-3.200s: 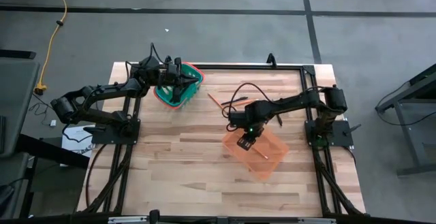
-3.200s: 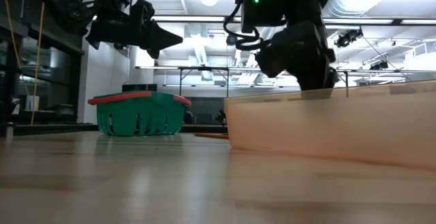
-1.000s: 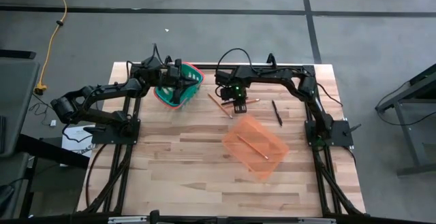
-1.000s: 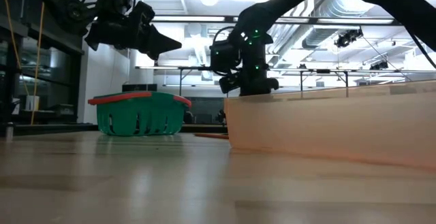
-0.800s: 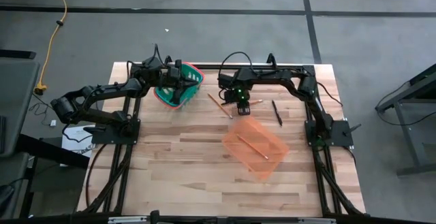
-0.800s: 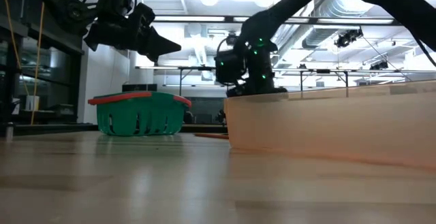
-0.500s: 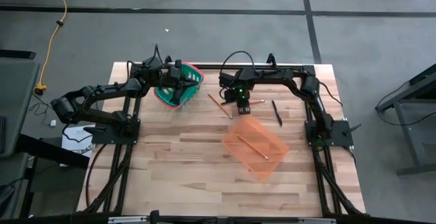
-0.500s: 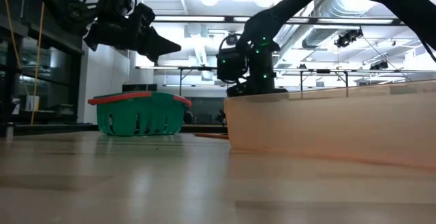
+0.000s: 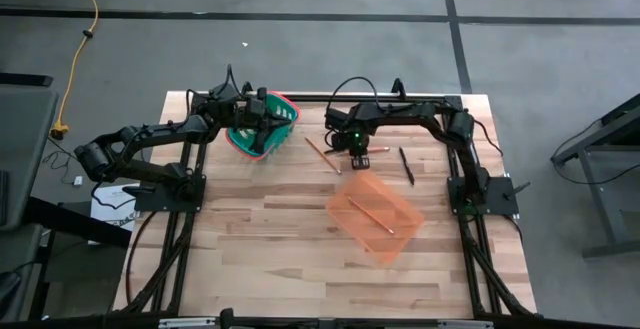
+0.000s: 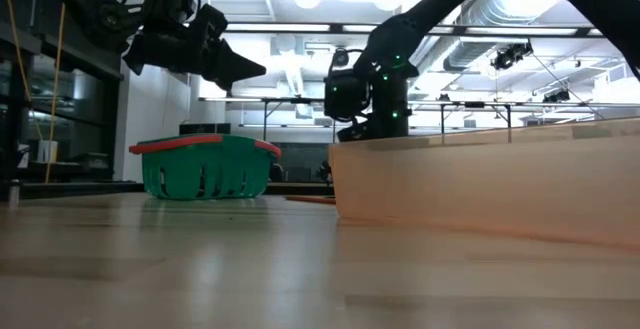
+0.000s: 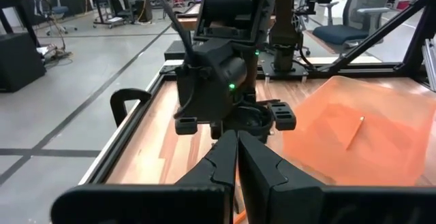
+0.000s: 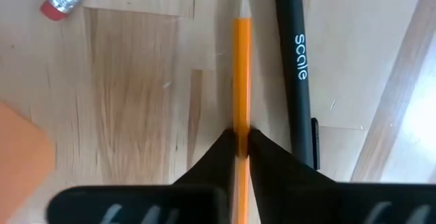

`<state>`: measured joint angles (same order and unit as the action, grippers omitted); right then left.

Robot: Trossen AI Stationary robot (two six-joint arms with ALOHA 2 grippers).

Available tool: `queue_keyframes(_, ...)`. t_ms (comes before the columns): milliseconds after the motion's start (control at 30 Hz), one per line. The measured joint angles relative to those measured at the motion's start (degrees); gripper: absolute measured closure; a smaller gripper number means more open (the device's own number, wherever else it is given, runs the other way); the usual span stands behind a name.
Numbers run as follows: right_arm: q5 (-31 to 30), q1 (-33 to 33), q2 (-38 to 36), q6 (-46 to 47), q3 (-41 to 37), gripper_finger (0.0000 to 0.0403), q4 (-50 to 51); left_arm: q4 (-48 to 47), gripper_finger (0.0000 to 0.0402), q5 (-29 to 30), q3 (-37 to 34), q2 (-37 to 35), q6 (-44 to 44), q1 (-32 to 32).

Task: Sort pens & pencils
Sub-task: Put the orange pencil into the orange bin

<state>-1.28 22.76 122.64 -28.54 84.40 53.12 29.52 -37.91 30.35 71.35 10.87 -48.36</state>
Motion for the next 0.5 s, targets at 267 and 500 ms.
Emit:
queue_keyframes(267,0.0,0.0,0.6,1.1,2.2,0.04,1.8,0.9,0.0396,0.0,0.0,0.0,0.0,0.0)
queue_keyframes(500,-0.2,0.1,1.3,2.8,7.2,0.0402,6.3,0.8,0.0396,0.0,0.0,0.0,0.0,0.0)
